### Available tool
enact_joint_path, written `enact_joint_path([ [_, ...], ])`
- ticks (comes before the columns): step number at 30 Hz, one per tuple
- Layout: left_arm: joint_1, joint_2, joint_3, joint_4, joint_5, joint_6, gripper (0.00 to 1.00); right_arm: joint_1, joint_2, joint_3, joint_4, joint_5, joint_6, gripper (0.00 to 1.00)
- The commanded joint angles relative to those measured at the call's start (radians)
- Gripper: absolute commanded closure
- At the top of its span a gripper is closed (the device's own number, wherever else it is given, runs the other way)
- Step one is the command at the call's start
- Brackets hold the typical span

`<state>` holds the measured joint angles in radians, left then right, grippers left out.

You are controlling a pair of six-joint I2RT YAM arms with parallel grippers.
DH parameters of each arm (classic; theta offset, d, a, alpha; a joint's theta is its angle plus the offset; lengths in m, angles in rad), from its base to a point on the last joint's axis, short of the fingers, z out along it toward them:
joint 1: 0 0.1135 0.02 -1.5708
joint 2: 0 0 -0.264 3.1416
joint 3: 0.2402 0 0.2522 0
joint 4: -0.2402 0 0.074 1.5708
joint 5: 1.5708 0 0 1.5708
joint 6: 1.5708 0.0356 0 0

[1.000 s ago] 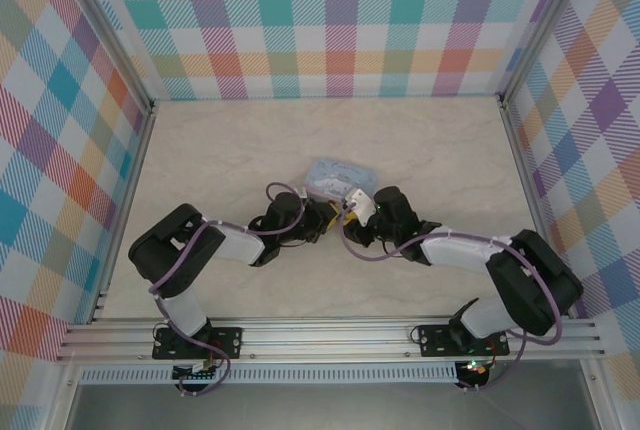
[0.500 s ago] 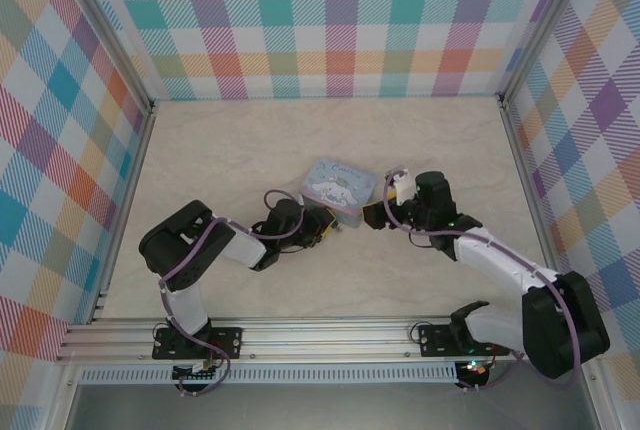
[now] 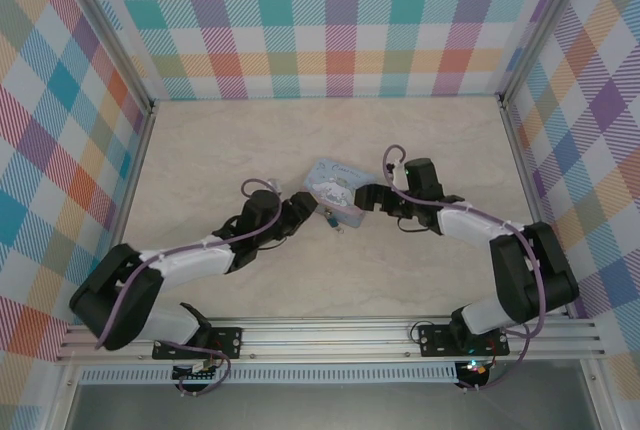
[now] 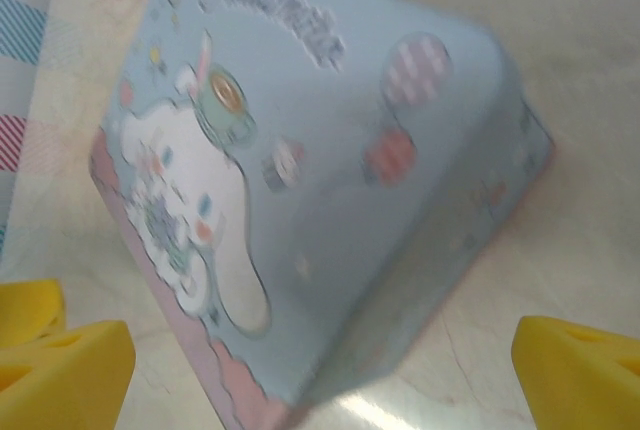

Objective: Unlock a padlock with a key

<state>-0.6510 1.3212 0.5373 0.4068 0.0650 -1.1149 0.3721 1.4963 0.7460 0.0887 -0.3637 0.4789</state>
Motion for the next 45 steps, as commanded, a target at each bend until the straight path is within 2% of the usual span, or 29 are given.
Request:
enact_joint_path([
  [1, 0.045, -0.077, -0.010, -0.233, -0.071, 0.082, 0.38, -0.010, 0.055, 0.093, 0.052, -0.062, -0.042, 0.03],
  [10, 0.154, -0.180, -0.065, -0.264, -0.032, 0.090, 0.36, -0.011, 0.314, 0.345, 0.081, -0.260, -0.094, 0.07],
  [16, 0.197, -0.199, -0.041, -0.303, -0.016, 0.122, 0.35, 0.022, 0.460, 0.485, 0.150, -0.320, -0.092, 0.06],
  [18, 0.215, -0.197, -0.024, -0.321, -0.009, 0.137, 0.34, 0.023, 0.465, 0.503, 0.150, -0.275, -0.105, 0.06],
  [24, 0.301, -0.181, 0.025, -0.355, 0.041, 0.173, 0.30, 0.005, 0.293, 0.399, 0.059, -0.089, -0.275, 0.03],
  [29, 0.391, -0.112, 0.103, -0.362, 0.106, 0.230, 0.22, 0.019, 0.130, 0.224, -0.020, -0.124, -0.381, 0.09],
  [32, 0.418, -0.044, 0.149, -0.350, 0.132, 0.250, 0.19, 0.079, 0.078, 0.120, -0.013, -0.136, -0.424, 0.13],
  [37, 0.432, 0.074, 0.215, -0.288, 0.200, 0.259, 0.13, 0.144, 0.106, 0.029, 0.101, -0.077, -0.441, 0.19],
  [45, 0.431, 0.231, 0.283, -0.240, 0.264, 0.269, 0.06, 0.186, 0.242, 0.097, 0.143, -0.084, -0.515, 0.27],
])
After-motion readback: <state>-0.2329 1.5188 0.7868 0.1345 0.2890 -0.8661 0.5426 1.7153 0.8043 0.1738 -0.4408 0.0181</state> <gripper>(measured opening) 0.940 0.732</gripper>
